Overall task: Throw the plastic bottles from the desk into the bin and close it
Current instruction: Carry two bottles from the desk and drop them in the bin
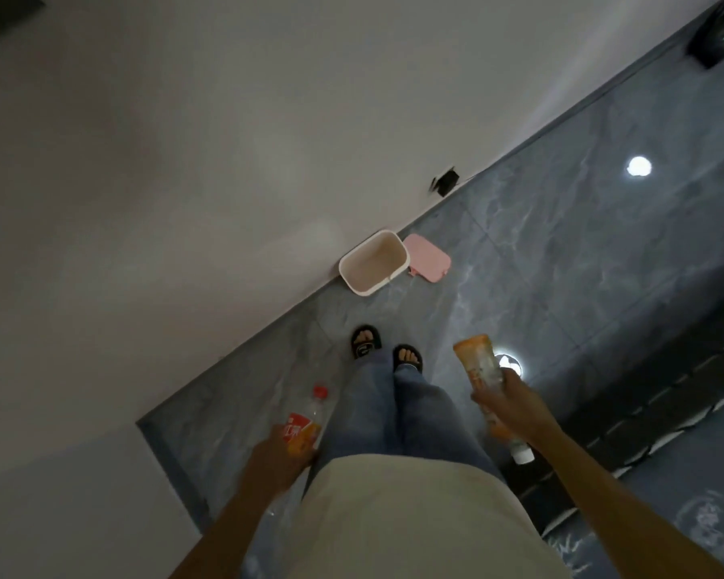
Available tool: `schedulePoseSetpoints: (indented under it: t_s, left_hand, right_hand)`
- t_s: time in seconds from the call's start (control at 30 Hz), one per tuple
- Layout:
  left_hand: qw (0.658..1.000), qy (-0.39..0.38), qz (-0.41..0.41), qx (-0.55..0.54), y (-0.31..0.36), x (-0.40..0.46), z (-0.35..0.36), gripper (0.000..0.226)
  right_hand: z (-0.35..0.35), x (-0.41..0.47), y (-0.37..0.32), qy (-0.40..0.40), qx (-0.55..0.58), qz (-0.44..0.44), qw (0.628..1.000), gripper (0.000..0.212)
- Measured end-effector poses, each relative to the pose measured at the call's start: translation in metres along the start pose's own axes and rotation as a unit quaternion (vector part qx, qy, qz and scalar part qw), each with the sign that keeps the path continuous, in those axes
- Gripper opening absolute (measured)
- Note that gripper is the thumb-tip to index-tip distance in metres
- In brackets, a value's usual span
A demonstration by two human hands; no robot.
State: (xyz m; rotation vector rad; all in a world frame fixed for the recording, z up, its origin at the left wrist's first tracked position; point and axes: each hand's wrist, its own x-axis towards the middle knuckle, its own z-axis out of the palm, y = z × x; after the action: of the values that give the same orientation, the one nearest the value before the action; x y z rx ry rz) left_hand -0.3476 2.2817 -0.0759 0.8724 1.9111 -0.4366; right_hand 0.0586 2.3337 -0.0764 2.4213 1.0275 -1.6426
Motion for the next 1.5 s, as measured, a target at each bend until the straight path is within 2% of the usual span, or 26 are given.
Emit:
schedulePoseSetpoints:
  t_s: [0.17,0.4,0.57,0.67,0.8,0.87,0.97,1.1,1.23,1.3,1.5]
  left_hand:
    - [0.999,-0.027,-0.016,0.019,0.014,0.024,-0.013,0.084]
    - [0.999,-0.014,0.038,-0.018,0.073,0.084,-0.042,0.075]
    - [0.996,0.012,0.084,-0.022,0.131,0.126,-0.048,0.07]
    - [0.994,0.03,0.102,-0.035,0.163,0.168,-0.034,0.074]
    - [0.991,0.051,0.106,-0.063,0.197,0.249,-0.001,0.066]
    - [0.987,0.076,0.117,-0.078,0.21,0.295,0.02,0.064]
    - [0.978,0.113,0.134,-0.113,0.22,0.361,0.051,0.057]
    - [0.963,0.15,0.147,-0.167,0.223,0.433,0.083,0.054]
    - [0.952,0.195,0.172,-0.164,0.217,0.475,0.09,0.067]
    - [0.951,0.201,0.182,-0.148,0.212,0.489,0.091,0.072]
    - [0.956,0.178,0.207,-0.104,0.207,0.52,0.102,0.061]
  right_hand:
    - [0.006,0.035,-0.051,-0.017,-0.031,-0.018,0.999,0.054]
    - [0.021,0.079,-0.063,-0.048,-0.041,-0.014,0.998,0.062]
    - [0.032,0.127,-0.069,-0.038,-0.004,0.007,0.999,0.056]
    - [0.045,0.174,-0.085,-0.038,0.072,0.028,0.996,0.051]
    - [0.073,0.255,-0.116,-0.017,0.139,0.018,0.99,0.054]
    - [0.09,0.3,-0.128,-0.015,0.206,0.03,0.978,0.048]
    - [0.125,0.368,-0.14,-0.049,0.339,0.026,0.939,0.034]
    - [0.178,0.454,-0.157,-0.069,0.44,0.061,0.893,0.043]
    - [0.224,0.515,-0.173,-0.063,0.516,0.1,0.848,0.06]
    - [0.24,0.539,-0.184,-0.049,0.531,0.115,0.838,0.068]
    - [0.273,0.595,-0.201,-0.043,0.556,0.183,0.81,0.08]
